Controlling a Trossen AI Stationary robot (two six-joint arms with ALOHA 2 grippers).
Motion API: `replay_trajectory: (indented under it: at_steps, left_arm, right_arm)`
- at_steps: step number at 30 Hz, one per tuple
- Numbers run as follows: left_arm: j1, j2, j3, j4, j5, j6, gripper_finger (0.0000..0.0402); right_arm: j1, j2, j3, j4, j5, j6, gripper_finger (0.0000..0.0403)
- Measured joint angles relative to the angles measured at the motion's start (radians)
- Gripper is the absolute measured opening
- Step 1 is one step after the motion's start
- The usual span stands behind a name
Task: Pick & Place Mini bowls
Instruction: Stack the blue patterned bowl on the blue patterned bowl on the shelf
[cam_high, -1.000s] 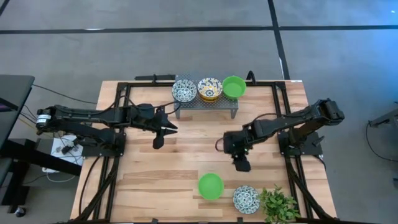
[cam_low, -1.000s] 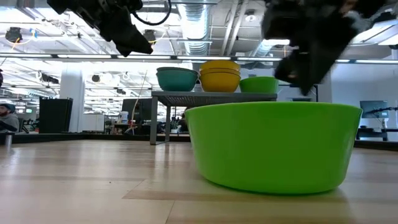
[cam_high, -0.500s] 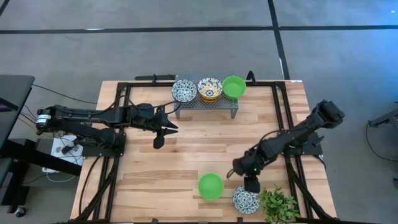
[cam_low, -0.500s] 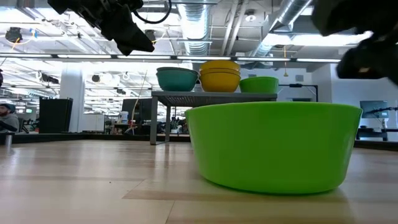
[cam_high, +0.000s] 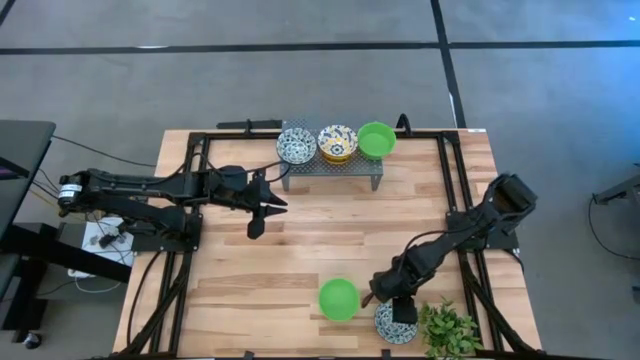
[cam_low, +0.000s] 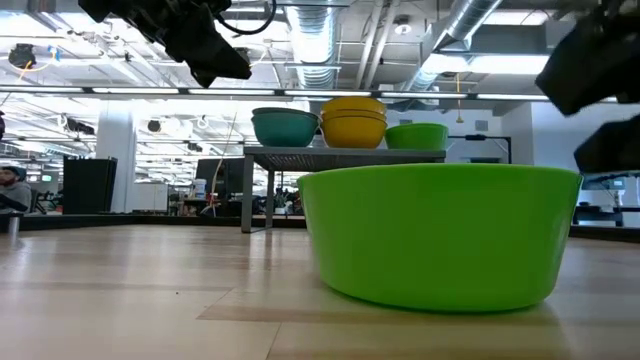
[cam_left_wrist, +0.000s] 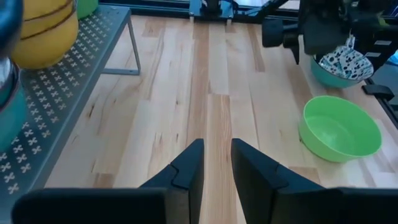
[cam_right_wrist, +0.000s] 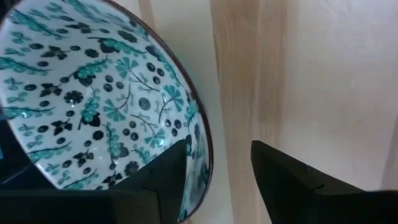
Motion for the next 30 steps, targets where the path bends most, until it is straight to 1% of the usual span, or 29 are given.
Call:
replay_trajectory:
  at_steps: [2,4,8,10,11,12,15,17,19,22,25,28,30]
  left_arm:
    - [0.000,0.000,0.000,0.007,0.000,0.000,0.0081]
    - [0.000,0.000,0.000,0.014,0.000,0.000,0.0081]
    - [0.000,0.000,0.000,0.020,0.001,0.000,0.0081]
    - [0.000,0.000,0.000,0.025,0.001,0.000,0.0081]
    - [0.000,0.000,0.000,0.027,0.001,0.000,0.0081]
    - [0.000,0.000,0.000,0.032,0.001,0.000,0.0081]
    - [0.000,0.000,0.000,0.040,0.001,0.000,0.0081]
    - [0.000,0.000,0.000,0.042,0.001,0.000,0.0081]
    - [0.000,0.000,0.000,0.042,0.001,0.000,0.0081]
    - [0.000,0.000,0.000,0.046,0.001,0.001,0.0081]
    - [0.000,0.000,0.000,0.050,0.001,0.003,0.0081]
    - [0.000,0.002,0.000,0.058,0.001,0.003,0.0081]
    - [0.000,0.006,0.000,0.059,0.006,0.004,0.0081]
  right_arm:
    - [-0.006,0.012,0.001,0.004,-0.006,-0.026,0.0165]
    - [-0.008,0.017,0.008,0.005,-0.006,-0.063,0.0142]
    - [-0.026,0.014,0.010,0.013,-0.006,-0.126,0.0070]
    - [-0.045,0.004,0.010,0.012,-0.007,-0.131,0.0030]
    - [-0.056,-0.001,0.010,0.013,-0.007,-0.132,0.0017]
    - [-0.069,-0.008,0.009,0.010,-0.006,-0.130,0.0012]
    - [-0.108,-0.038,0.019,0.016,0.003,-0.132,0.0020]
    - [-0.141,-0.061,0.030,0.013,0.006,-0.158,0.0021]
    - [-0.175,-0.081,0.043,0.012,0.027,-0.202,0.0014]
    - [-0.239,-0.117,0.060,0.012,0.133,-0.289,0.0007]
    - [-0.322,-0.133,0.074,0.011,0.273,-0.332,0.0017]
    - [-0.419,-0.126,0.084,0.023,0.340,-0.332,0.0018]
    - [-0.484,-0.110,0.084,0.032,0.377,-0.288,0.0011]
